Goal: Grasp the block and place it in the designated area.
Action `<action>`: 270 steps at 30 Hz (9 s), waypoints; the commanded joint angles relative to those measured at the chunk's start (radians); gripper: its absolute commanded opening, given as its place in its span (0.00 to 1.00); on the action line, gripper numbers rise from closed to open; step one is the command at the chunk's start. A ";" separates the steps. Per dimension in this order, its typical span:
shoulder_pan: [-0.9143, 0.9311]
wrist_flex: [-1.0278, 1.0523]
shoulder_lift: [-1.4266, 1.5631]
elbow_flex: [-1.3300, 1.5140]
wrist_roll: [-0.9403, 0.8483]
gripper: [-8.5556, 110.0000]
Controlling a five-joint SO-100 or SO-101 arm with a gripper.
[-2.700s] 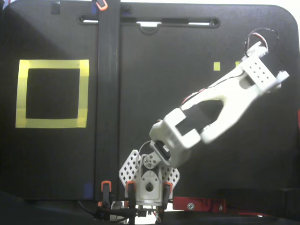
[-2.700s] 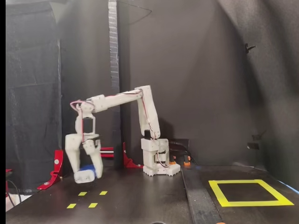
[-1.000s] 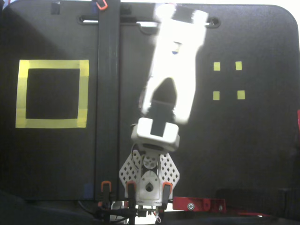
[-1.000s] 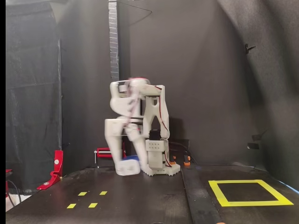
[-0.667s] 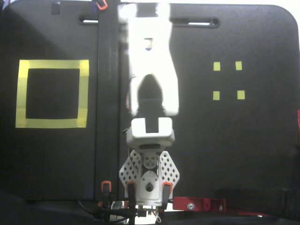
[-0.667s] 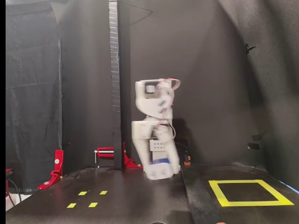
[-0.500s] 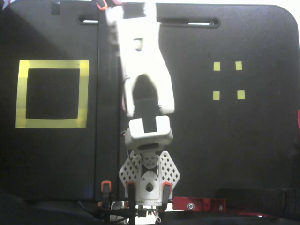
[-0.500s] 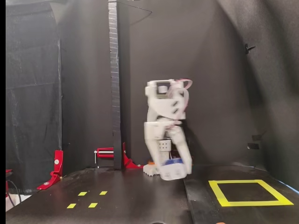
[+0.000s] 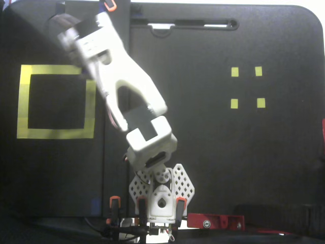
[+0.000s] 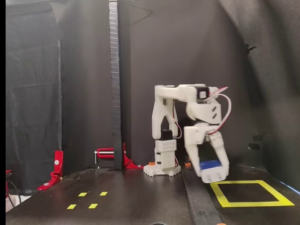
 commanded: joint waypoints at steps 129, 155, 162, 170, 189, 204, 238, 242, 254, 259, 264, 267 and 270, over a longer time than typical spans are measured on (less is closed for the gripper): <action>-0.230 0.106 0.120 -0.066 0.123 0.54; -0.219 0.084 0.120 -0.069 0.127 0.14; -0.215 0.075 0.120 -0.069 0.127 0.07; -0.219 0.064 0.118 -0.069 0.213 0.07; -0.207 0.037 0.114 -0.064 1.094 0.07; -0.041 0.028 0.106 -0.063 1.095 0.07; 0.615 -0.084 0.334 0.094 0.934 0.07; 0.609 -0.253 0.472 0.225 0.934 0.07; 0.615 -0.887 0.937 0.782 0.945 0.07; 0.598 -1.020 1.101 0.969 0.945 0.07; 0.584 -1.140 1.266 1.160 0.942 0.07; 0.577 -1.160 1.336 1.236 0.937 0.07; 0.571 -1.158 1.396 1.295 0.936 0.07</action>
